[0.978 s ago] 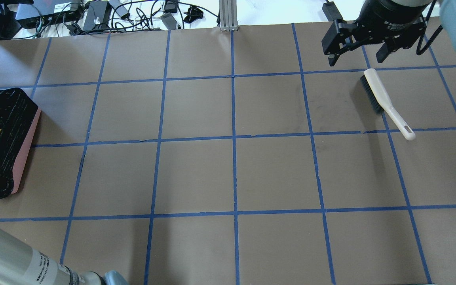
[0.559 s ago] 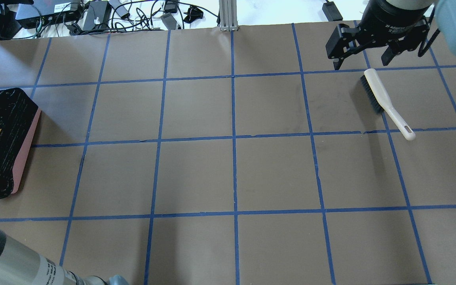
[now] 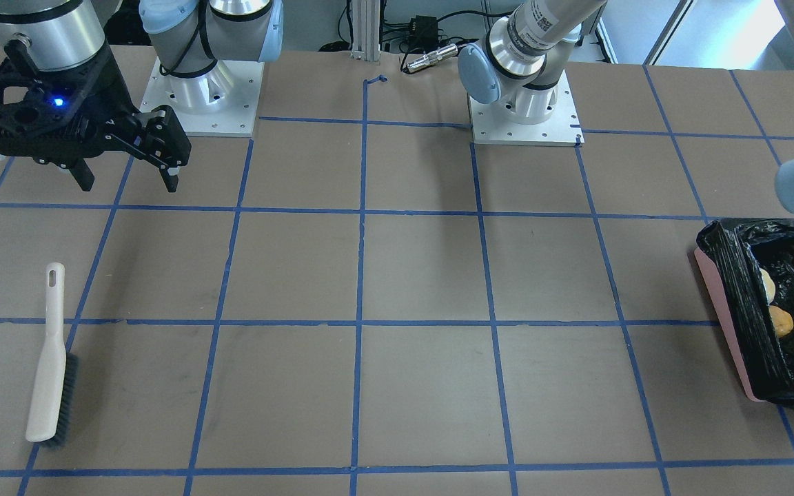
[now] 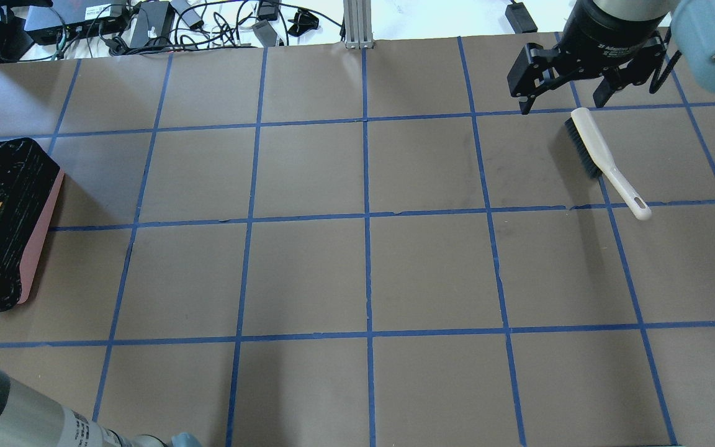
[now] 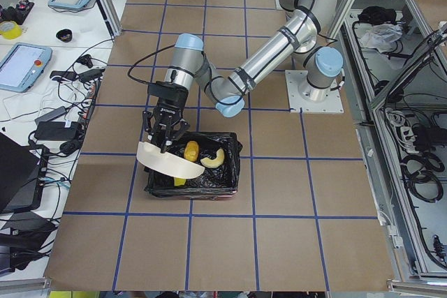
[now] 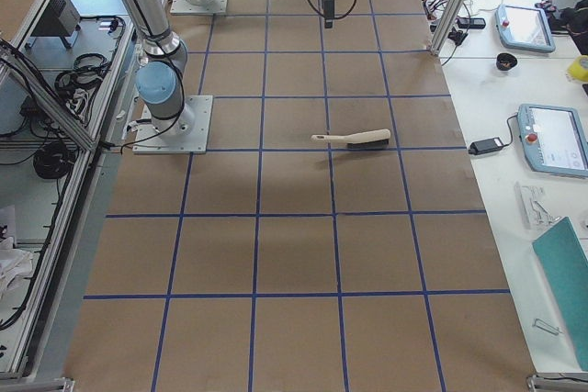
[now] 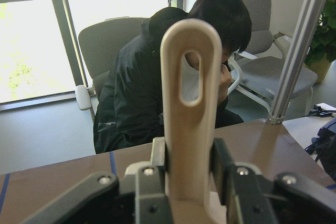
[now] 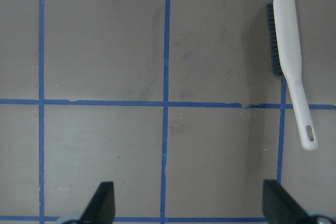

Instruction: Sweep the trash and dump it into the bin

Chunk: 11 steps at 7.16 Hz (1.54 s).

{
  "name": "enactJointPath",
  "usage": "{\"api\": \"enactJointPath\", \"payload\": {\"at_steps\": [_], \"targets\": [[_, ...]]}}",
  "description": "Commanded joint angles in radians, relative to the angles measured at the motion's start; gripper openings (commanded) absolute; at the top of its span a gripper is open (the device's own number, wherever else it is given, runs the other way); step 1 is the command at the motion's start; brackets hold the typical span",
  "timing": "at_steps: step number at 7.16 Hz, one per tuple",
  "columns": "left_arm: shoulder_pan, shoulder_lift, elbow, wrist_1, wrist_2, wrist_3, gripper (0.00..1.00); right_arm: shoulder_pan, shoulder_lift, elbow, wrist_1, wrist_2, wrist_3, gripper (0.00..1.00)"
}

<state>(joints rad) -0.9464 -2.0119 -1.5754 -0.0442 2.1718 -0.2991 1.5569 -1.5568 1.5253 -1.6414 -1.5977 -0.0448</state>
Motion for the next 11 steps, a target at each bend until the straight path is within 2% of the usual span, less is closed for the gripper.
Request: {"api": "enactJointPath", "payload": {"at_steps": [1,2,3,4,7,8,9,10,11], "targets": [[0.001,0.034,0.094,-0.319,-0.004,0.000,0.00,0.000,0.017,0.004,-0.002,-0.002,0.000,1.00],[0.001,0.039,0.189,-0.536,-0.009,-0.002,0.00,0.000,0.012,0.003,-0.003,0.004,0.000,1.00],[0.001,0.036,0.268,-0.684,-0.027,-0.005,0.00,-0.001,0.020,0.003,-0.005,0.004,0.000,1.00],[0.001,0.038,0.299,-0.785,-0.036,-0.015,0.00,-0.001,0.017,0.003,-0.008,0.005,0.000,1.00],[-0.034,0.084,0.305,-1.107,-0.096,-0.051,0.00,-0.001,0.023,0.012,0.006,-0.011,-0.001,1.00],[-0.037,0.094,0.307,-1.176,-0.140,-0.045,0.00,0.000,0.023,0.024,-0.001,-0.001,-0.001,1.00],[-0.044,0.096,0.307,-1.203,-0.224,-0.049,0.00,0.000,0.023,0.026,0.003,-0.002,-0.001,1.00],[-0.066,0.093,0.302,-1.229,-0.263,-0.060,0.00,0.000,0.023,0.026,0.003,0.001,-0.001,1.00],[-0.095,0.085,0.304,-1.268,-0.300,-0.134,0.00,0.000,0.020,0.026,0.005,0.002,-0.001,1.00]]}}
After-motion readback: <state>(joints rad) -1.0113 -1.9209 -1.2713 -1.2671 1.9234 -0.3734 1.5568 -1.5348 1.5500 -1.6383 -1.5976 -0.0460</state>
